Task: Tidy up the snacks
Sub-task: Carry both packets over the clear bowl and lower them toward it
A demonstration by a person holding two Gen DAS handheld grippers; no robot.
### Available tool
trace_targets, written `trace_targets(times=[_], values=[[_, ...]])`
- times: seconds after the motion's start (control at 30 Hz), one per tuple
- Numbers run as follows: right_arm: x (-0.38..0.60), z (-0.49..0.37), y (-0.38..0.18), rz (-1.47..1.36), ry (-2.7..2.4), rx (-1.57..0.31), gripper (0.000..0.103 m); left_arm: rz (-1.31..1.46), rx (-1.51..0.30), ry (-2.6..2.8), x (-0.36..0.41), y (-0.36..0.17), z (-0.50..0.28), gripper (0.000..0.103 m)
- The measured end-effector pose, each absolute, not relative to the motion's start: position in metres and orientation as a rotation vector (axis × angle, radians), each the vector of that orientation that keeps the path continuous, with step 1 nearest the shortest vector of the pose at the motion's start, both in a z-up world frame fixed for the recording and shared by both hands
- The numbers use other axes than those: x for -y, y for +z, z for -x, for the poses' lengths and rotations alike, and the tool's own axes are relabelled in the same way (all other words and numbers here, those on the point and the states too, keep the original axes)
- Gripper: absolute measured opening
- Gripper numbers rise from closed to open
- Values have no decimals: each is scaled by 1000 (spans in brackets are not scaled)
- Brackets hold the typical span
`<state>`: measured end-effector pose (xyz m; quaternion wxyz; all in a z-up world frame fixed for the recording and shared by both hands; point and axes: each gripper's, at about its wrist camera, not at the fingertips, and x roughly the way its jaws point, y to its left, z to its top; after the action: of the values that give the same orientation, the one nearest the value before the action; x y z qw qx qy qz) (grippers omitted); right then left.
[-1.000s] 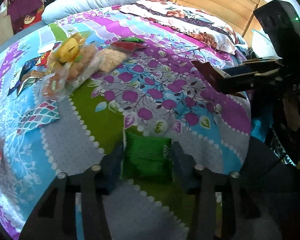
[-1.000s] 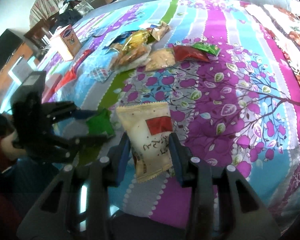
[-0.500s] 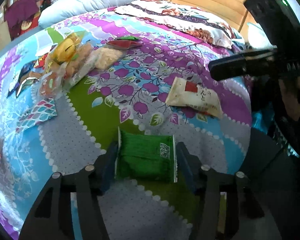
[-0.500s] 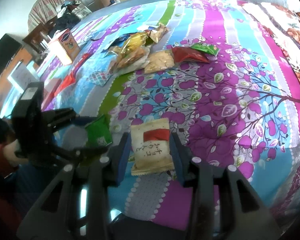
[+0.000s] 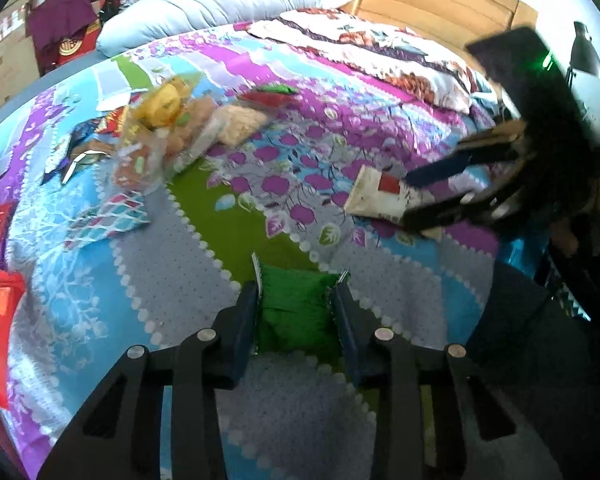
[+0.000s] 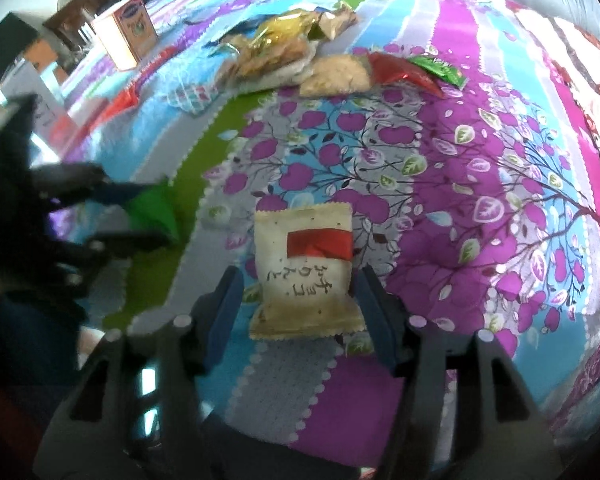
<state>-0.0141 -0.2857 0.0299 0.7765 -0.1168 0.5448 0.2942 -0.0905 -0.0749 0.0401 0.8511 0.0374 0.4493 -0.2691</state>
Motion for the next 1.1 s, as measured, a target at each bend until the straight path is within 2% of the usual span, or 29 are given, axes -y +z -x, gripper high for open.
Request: trace_targets(times=[0.1,0.13,0.23,0.57,0.87,1.1], values=[[279,11,19,284,621,-1188,58,-66,-920,-551,68,52,92,38],[278,10,16,299,606,-1186,52,-63,-905,-543,66,58,92,38],[278,13,22,284,598,-1157,47,-52,-867,-523,58,75,94,38],[265,15,113,159,618,-921,46,-21,-696,-373,5,150,105,38],[151,6,208,135,825,-719,46,56,-507,-80,-120,247,139,38],[18,27,265,163,1080,-617,46,140,-449,195,-252,285,184,38]])
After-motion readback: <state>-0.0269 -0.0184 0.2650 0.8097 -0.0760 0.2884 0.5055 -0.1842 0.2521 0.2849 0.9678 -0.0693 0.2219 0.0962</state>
